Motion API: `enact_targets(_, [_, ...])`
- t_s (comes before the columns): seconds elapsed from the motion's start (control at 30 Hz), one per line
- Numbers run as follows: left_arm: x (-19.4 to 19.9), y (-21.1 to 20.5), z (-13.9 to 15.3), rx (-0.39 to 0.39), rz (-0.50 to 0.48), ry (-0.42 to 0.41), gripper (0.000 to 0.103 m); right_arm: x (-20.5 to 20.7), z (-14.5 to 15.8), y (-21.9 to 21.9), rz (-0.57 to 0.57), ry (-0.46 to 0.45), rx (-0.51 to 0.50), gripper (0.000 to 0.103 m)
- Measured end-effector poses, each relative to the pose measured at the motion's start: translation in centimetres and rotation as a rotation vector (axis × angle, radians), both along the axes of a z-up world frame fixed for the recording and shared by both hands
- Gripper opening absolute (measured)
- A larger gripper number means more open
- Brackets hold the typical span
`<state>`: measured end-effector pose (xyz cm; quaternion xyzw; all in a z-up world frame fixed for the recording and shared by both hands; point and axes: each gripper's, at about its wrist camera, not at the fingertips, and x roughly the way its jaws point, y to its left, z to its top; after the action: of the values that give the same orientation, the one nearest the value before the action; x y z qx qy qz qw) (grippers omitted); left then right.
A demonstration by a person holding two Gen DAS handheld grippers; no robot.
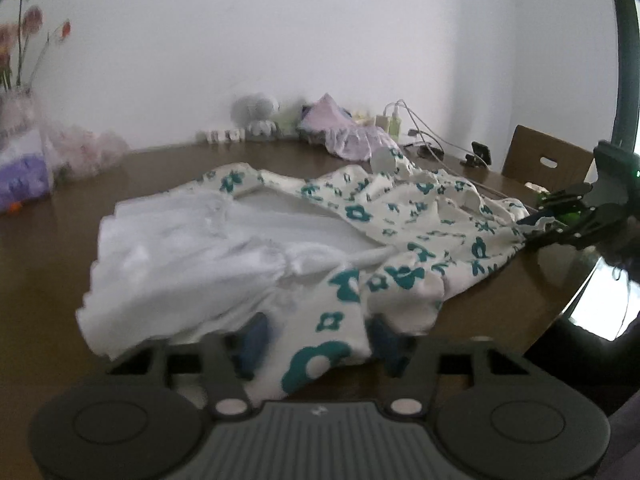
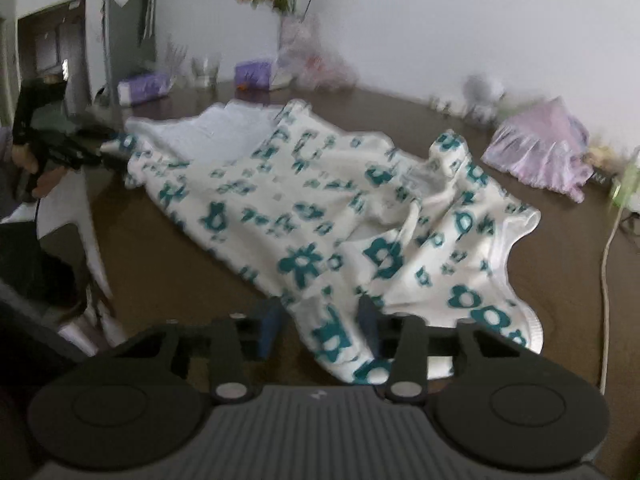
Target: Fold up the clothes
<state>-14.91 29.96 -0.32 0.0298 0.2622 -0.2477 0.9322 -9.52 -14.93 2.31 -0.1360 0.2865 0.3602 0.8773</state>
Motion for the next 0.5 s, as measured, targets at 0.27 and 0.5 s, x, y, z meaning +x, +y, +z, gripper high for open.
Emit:
enact_targets(0.27, [-2.2,2.0,1.8,-0.088,-0.089,0.153,0.006,-4.2,2.3,-1.9,0.097,0.168,0.045,0.006])
enact_targets(0.5, [-0.6,2.2,8.0,-0.089,-0.187,0.020,0.006,-3.2,6.1,-3.8,0.072,0.162,0.191,0.006])
